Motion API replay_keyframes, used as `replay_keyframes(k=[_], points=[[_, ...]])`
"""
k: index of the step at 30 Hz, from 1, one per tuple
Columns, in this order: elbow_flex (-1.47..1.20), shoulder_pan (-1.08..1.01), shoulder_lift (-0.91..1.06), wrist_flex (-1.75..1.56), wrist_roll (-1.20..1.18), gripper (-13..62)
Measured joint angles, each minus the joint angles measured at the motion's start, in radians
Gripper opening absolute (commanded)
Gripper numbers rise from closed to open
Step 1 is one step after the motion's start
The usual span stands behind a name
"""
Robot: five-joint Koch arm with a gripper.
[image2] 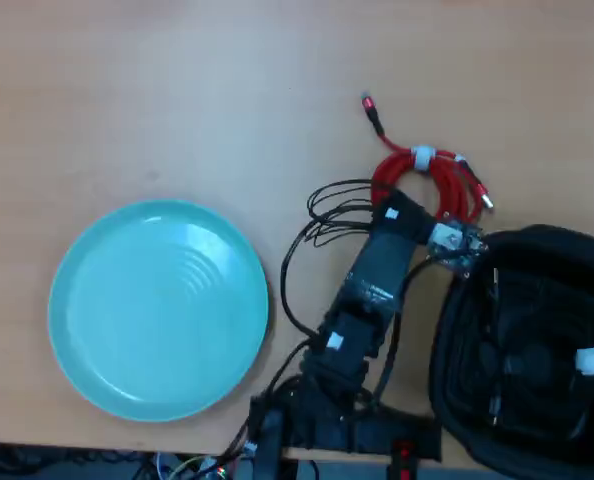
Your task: Put a black charging cable in a black bowl and put a red charging cable in a green bowl
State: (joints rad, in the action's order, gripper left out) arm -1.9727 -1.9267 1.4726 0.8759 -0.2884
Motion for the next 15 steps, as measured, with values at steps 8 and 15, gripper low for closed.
replay_keyframes(k=[8,15], points=[[0.018,0.000,-0.023,-0.008,0.000,-8.3],[0.043,0.031,-0.028,-0.014,-0.015,-6.2]])
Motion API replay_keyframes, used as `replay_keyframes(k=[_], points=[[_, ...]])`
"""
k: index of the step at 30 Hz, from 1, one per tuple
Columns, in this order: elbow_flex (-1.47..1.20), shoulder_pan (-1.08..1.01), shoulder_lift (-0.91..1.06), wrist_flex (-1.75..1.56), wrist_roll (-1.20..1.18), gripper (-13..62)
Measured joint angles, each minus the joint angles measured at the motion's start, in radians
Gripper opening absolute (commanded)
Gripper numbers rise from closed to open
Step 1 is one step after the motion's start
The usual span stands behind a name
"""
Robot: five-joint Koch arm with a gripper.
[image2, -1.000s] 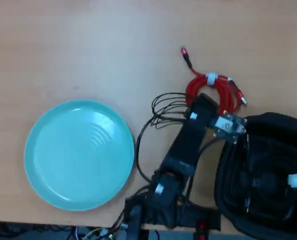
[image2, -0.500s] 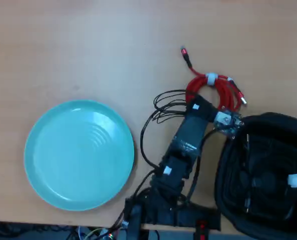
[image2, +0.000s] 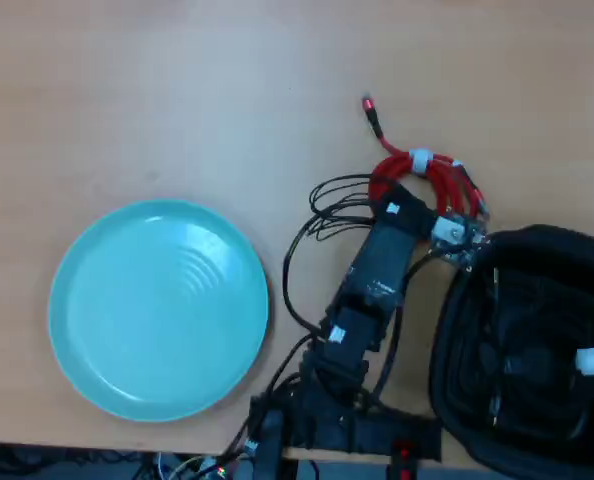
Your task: Put a black charging cable in a black bowl and put a red charging cable in a green bowl
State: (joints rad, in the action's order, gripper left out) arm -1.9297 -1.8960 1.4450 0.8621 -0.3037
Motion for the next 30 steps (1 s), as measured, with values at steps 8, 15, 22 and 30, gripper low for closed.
replay_keyframes(k=[8,15,22,30], points=[[0.008,0.092,0.213,0.000,-0.011,-6.2],[0.006,0.175,0.594,0.005,-0.011,-6.2],[0.003,0.359,0.624,0.006,-0.011,-6.2],[0.002,0.755,0.624,-0.037,-0.011,-6.2]])
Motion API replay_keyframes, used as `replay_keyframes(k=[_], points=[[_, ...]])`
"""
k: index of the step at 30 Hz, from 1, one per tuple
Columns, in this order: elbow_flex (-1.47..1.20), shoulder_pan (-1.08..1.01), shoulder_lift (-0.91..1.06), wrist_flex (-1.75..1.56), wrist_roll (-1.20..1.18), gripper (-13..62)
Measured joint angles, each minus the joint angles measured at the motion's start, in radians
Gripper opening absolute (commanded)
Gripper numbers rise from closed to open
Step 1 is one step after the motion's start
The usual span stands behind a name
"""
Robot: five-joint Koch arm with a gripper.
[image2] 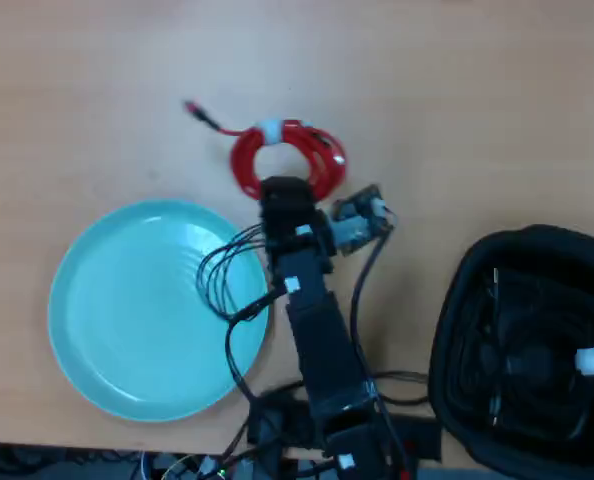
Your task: Put a black charging cable in a black bowl and put a red charging cable in a green bowl
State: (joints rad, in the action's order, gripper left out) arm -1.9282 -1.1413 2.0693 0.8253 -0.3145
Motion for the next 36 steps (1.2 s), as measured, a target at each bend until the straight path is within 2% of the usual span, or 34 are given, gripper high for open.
replay_keyframes(k=[9,15,22,26,30,33,36], points=[[-0.183,0.275,0.012,-0.092,0.000,-6.2],[-0.295,0.446,0.156,-0.094,0.000,-6.2],[-0.448,0.511,0.204,-0.161,-0.018,-6.2],[-0.641,0.529,0.204,-0.347,-0.014,-6.2],[-0.851,0.555,0.204,-0.689,-0.012,-6.2],[-0.945,0.557,0.204,-0.910,-0.015,-6.2],[-0.977,0.558,0.204,-0.996,-0.015,-6.2]])
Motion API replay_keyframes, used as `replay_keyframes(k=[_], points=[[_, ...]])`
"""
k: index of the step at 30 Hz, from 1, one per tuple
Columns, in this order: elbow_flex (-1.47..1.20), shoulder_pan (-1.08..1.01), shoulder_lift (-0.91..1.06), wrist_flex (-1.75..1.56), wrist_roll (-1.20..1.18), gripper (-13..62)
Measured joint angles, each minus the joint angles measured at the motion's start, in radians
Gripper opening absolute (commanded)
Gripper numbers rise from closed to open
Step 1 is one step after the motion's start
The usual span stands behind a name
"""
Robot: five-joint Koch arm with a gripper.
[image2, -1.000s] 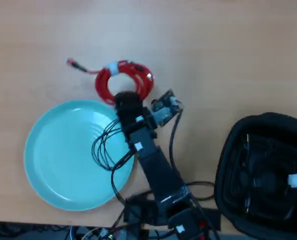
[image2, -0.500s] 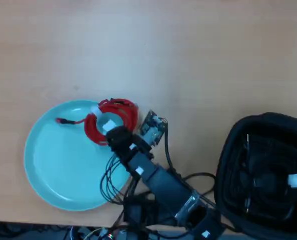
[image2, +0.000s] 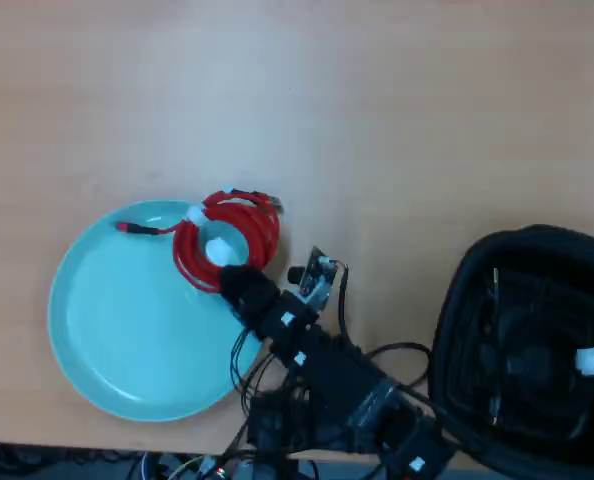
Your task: Put a black charging cable in a black bowl and put a red charging cable in a green bowl
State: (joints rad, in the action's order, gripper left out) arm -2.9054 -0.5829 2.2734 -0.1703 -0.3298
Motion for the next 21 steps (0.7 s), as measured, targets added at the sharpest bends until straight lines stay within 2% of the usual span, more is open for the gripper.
replay_keyframes(k=[13,21], points=[[0.012,-0.002,0.000,0.026,-0.002,-6.3],[0.388,0.035,0.000,0.658,-0.028,-6.3]])
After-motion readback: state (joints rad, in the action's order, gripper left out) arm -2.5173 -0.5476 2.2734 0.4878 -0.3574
